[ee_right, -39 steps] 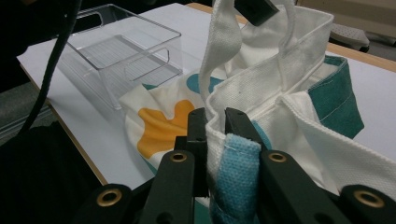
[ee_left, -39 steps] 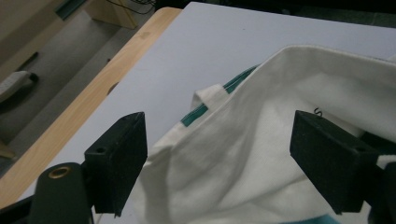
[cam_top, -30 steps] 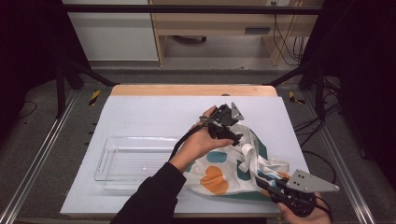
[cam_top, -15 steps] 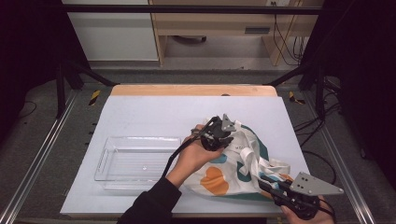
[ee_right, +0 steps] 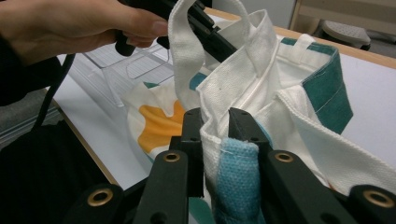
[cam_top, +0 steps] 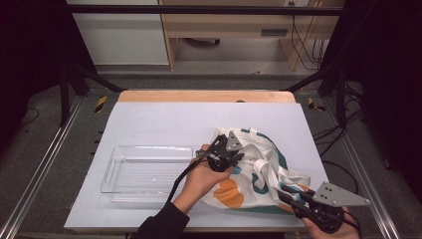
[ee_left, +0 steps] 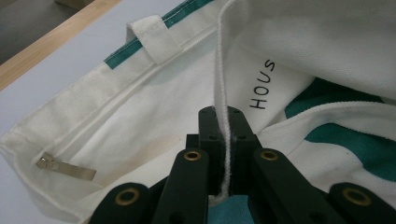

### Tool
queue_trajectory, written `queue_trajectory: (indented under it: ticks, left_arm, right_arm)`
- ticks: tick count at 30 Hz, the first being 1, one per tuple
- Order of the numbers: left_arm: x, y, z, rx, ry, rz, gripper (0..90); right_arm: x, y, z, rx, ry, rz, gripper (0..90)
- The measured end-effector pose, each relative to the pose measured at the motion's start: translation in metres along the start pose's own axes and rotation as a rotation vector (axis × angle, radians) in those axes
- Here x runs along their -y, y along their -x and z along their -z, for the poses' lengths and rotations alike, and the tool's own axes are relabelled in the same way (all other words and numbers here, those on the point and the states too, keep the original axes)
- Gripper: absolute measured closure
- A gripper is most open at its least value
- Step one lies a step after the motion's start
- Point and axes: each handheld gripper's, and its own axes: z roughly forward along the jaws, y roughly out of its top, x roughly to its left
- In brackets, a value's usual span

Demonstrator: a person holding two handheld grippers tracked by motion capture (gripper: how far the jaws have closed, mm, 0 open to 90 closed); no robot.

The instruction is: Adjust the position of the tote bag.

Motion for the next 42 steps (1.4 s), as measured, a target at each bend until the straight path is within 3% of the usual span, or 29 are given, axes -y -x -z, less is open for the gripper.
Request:
queue_trajectory:
  ticks: [9,14,17,21,30,34,42]
  left_arm:
    - [0.008,0.002,0.004,0.009,0.021,0.035,87.3]
    - [0.01,0.001,0.006,0.022,0.035,0.054,87.7]
    - [0.012,0.003,0.007,0.022,0.043,0.058,87.7]
    - [0.016,0.005,0.009,0.024,0.056,0.066,87.7]
    - [0.019,0.008,0.013,0.027,0.062,0.062,87.7]
    - [0.021,0.009,0.015,0.03,0.062,0.056,87.7]
    - [0.023,0.013,0.018,0.029,0.066,0.043,87.6]
  right_arm:
    - [-0.003,0.005,0.006,0.011,0.004,-0.003,67.8]
    - [-0.007,0.008,0.007,0.039,-0.015,-0.026,49.9]
    - [-0.01,0.007,0.007,0.056,-0.025,-0.017,37.8]
    - [-0.017,0.005,0.009,0.063,-0.027,-0.001,29.6]
    - [-0.04,0.01,0.019,0.075,-0.04,-0.01,25.8]
    - [-0.054,0.014,0.017,0.086,-0.048,0.01,26.1]
    - [-0.076,0.042,-0.006,0.109,-0.074,0.006,33.1]
